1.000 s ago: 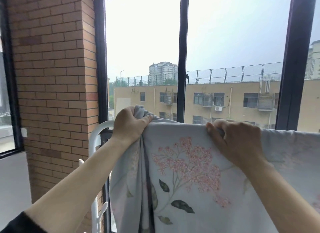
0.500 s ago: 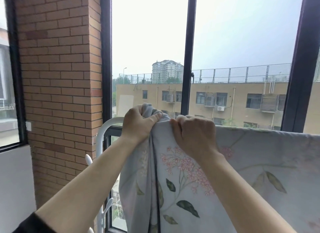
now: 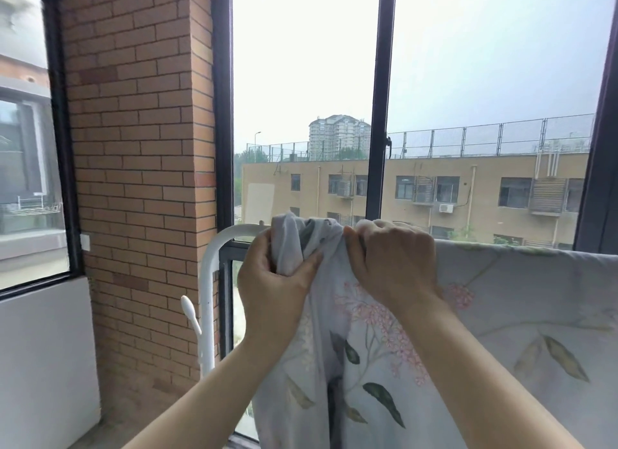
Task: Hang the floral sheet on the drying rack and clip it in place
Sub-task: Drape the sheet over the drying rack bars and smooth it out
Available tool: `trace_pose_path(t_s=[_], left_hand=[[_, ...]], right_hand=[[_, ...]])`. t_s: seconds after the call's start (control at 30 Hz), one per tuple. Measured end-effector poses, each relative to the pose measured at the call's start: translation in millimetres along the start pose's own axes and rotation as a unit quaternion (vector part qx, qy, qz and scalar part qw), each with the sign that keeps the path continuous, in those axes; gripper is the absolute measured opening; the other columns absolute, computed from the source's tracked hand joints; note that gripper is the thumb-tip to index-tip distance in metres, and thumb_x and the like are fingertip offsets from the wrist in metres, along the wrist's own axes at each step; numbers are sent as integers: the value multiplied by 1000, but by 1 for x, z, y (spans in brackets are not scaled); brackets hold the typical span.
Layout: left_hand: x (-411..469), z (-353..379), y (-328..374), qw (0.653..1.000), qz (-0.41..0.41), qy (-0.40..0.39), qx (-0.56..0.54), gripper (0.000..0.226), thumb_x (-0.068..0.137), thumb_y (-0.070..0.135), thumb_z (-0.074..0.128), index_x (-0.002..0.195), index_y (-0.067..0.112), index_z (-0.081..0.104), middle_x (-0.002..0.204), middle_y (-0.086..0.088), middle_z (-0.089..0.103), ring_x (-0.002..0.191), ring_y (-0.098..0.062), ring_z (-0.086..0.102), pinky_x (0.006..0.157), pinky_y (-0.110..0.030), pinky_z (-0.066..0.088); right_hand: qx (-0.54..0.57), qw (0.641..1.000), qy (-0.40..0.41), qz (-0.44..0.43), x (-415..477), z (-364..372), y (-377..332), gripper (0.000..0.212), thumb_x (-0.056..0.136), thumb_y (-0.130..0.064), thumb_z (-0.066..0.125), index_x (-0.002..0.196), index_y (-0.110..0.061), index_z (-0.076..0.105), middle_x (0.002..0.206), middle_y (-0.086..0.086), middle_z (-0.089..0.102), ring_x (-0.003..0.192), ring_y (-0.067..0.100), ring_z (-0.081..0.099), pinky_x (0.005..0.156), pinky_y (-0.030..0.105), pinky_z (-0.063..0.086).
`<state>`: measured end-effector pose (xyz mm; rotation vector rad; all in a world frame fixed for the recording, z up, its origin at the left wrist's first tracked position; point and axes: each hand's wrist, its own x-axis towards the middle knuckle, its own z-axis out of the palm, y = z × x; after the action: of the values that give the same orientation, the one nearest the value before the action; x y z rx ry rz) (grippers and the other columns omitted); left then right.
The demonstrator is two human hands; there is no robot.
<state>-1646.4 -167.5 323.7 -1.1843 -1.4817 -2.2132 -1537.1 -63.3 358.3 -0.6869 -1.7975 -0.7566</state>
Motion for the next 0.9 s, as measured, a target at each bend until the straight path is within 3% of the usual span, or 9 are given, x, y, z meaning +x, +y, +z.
trace_pose_path(t_s=[0.1, 0.17, 0.27, 0.33, 0.43, 0.5, 0.67, 0.8, 0.9], left_hand=[[-3, -4, -3, 998, -49, -31, -3, 36, 68, 32, 84, 98, 28, 63, 87, 12, 69, 77, 0, 66, 66, -14, 52], [0, -5, -4, 983, -136, -119, -20, 31, 69, 37, 80, 94, 23, 68, 87, 5, 73, 80, -7, 69, 70, -18, 55], [6, -9, -5, 908, -316, -257, -99, 37, 67, 39, 75, 96, 15, 73, 94, -8, 75, 88, -27, 72, 85, -40, 57], [11, -13, -3, 873, -366, -281, -155, 39, 68, 32, 72, 100, 10, 71, 99, -13, 74, 88, -29, 72, 80, -37, 58], [25, -19, 4, 878, -346, -258, -208, 35, 70, 31, 68, 96, 7, 71, 97, -13, 74, 83, -25, 72, 70, -29, 60], [42, -22, 9, 906, -302, -226, -192, 32, 76, 35, 66, 96, 12, 72, 96, -9, 75, 86, -21, 71, 75, -29, 58], [99, -14, 10, 978, -151, -135, 44, 34, 86, 45, 64, 76, 14, 71, 83, -4, 71, 84, -20, 67, 83, -34, 52], [110, -17, -1, 968, -47, -136, 205, 49, 92, 33, 60, 76, -13, 58, 73, -10, 55, 62, -15, 50, 57, -14, 40], [107, -26, -10, 961, -8, -103, 256, 45, 90, 32, 63, 63, -2, 52, 63, -1, 48, 55, -11, 45, 49, -16, 35]], right_hand=[[-4, 1000, 10, -2, -1, 3, 7, 44, 96, -41, 37, 57, -24, 49, 51, -6, 52, 43, 18, 48, 48, 23, 17], [-3, 1000, 13, -5, -1, 5, 10, 44, 95, -41, 38, 57, -23, 50, 51, -6, 52, 42, 18, 48, 48, 23, 17], [-3, 1000, 16, -9, -1, 7, 10, 43, 95, -40, 41, 57, -23, 51, 51, -6, 53, 42, 18, 49, 48, 22, 17], [-1, 1000, 21, -9, 0, 9, 9, 42, 94, -39, 44, 57, -23, 51, 50, -6, 53, 41, 17, 45, 49, 23, 17], [0, 1000, 20, -10, 1, 9, 9, 42, 94, -40, 43, 57, -23, 52, 50, -7, 53, 41, 16, 42, 49, 22, 17], [-5, 1000, 15, -13, 1, 9, 8, 42, 94, -40, 43, 58, -23, 55, 51, -7, 55, 42, 16, 48, 49, 22, 17], [1, 1000, 10, -10, 1, 7, 6, 44, 96, -42, 40, 58, -23, 54, 51, -7, 53, 43, 14, 35, 48, 22, 19], [18, 1000, 5, -11, 2, 6, 8, 46, 97, -42, 37, 58, -22, 51, 50, -6, 52, 44, 13, 32, 46, 21, 21], [21, 1000, 3, -17, 2, 7, 5, 48, 98, -43, 33, 59, -22, 51, 51, -7, 51, 42, 14, 40, 46, 21, 24]])
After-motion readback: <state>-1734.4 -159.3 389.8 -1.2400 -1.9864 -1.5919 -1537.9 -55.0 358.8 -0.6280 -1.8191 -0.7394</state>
